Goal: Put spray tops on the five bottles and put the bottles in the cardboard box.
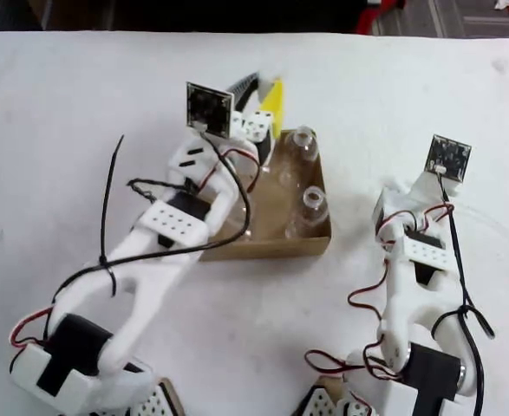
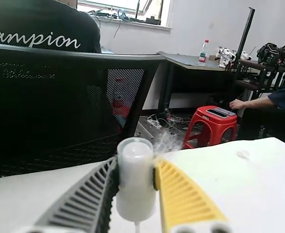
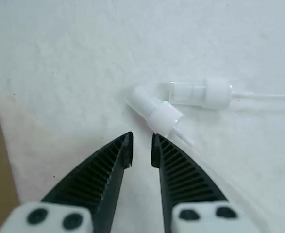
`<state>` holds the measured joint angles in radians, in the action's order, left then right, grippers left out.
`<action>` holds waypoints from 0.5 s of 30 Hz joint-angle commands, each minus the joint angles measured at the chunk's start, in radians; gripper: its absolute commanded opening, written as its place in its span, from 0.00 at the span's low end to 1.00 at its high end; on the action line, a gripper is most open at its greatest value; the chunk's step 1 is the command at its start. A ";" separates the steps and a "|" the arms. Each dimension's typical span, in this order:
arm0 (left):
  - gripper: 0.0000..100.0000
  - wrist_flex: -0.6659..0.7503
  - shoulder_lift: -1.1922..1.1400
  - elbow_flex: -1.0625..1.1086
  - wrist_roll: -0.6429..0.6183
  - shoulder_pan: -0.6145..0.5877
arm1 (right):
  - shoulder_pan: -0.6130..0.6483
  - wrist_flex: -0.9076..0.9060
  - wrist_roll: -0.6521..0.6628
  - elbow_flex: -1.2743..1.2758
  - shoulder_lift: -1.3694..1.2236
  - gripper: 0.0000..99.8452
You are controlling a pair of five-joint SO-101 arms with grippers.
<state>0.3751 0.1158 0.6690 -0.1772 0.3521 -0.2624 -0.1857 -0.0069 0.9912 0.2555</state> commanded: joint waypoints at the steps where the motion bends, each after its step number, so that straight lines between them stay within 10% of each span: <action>1: 0.02 0.018 0.002 -0.058 0.012 -0.035 | -0.005 0.024 0.006 -0.034 0.002 0.05; 15: 0.02 0.018 -0.008 -0.009 0.103 -0.022 | -0.005 0.024 0.006 -0.034 0.002 0.05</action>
<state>0.3798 0.1128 0.6690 -0.0882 0.3322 -0.2624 -0.1857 -0.0069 0.9912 0.2555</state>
